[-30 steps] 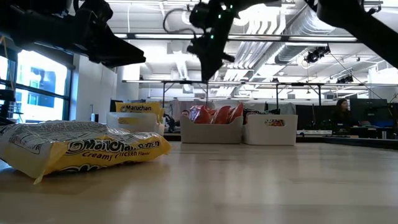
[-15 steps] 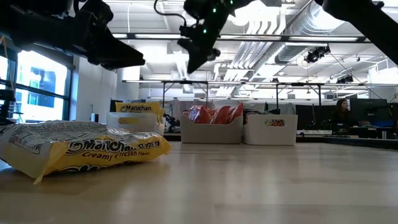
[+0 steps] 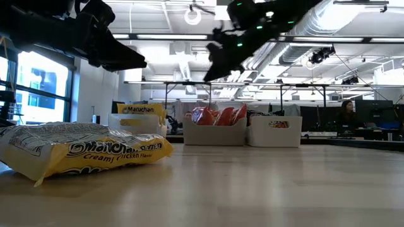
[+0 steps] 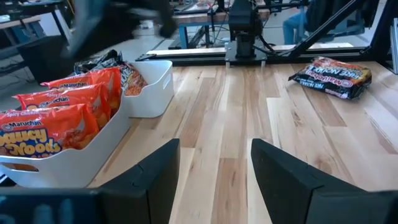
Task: Sort Maruchan noodles
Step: Adjust the gray bin on the table, then put the top black noodle pack into the white bin
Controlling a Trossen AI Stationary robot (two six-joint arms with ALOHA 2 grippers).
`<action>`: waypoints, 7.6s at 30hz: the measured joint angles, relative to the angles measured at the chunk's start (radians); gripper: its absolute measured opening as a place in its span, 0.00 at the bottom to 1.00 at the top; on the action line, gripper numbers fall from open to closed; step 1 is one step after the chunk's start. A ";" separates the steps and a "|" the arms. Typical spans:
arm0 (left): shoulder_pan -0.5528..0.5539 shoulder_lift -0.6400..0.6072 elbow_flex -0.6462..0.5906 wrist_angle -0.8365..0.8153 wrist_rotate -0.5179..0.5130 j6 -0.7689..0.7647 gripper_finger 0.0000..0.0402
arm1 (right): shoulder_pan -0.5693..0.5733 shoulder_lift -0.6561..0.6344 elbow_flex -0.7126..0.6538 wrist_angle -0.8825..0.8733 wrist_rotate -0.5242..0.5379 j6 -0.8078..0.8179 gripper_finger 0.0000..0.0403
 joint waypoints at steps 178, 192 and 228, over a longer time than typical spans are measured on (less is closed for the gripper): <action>-0.127 0.199 0.177 -0.234 -0.044 0.587 0.00 | 0.209 0.368 0.492 -0.596 -0.647 -0.095 0.72; -0.126 0.198 0.177 -0.229 -0.059 0.531 0.07 | 0.217 0.372 0.487 -0.620 -0.519 -0.074 0.43; -0.025 0.198 -0.138 0.451 0.074 0.048 0.19 | 0.148 -0.040 0.485 -1.112 0.014 -0.206 0.21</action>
